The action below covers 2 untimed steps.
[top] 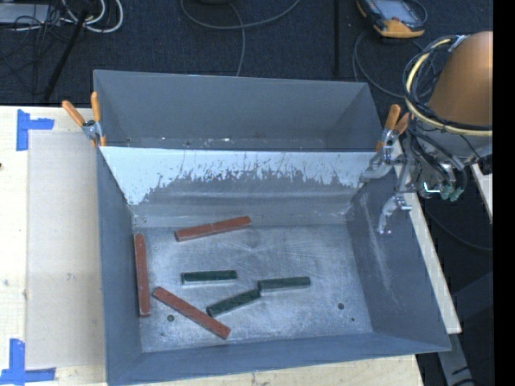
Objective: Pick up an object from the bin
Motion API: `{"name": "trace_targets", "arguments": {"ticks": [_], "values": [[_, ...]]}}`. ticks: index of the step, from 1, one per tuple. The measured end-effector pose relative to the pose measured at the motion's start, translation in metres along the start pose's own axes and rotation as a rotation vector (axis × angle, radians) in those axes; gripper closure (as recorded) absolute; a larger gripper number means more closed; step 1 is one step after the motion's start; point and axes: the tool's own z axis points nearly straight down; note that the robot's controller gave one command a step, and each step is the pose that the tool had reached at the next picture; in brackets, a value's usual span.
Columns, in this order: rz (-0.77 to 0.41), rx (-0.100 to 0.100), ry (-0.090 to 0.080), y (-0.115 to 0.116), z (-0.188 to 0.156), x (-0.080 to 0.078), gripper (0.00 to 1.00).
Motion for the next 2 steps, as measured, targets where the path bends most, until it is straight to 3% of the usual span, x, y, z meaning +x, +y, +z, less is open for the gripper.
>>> {"name": "trace_targets", "arguments": {"ticks": [1, 2], "values": [[-0.003, 0.001, -0.008, 0.001, -0.005, -0.001, 0.0], [0.036, 0.002, -0.013, 0.032, 0.042, 0.029, 0.0]]}}
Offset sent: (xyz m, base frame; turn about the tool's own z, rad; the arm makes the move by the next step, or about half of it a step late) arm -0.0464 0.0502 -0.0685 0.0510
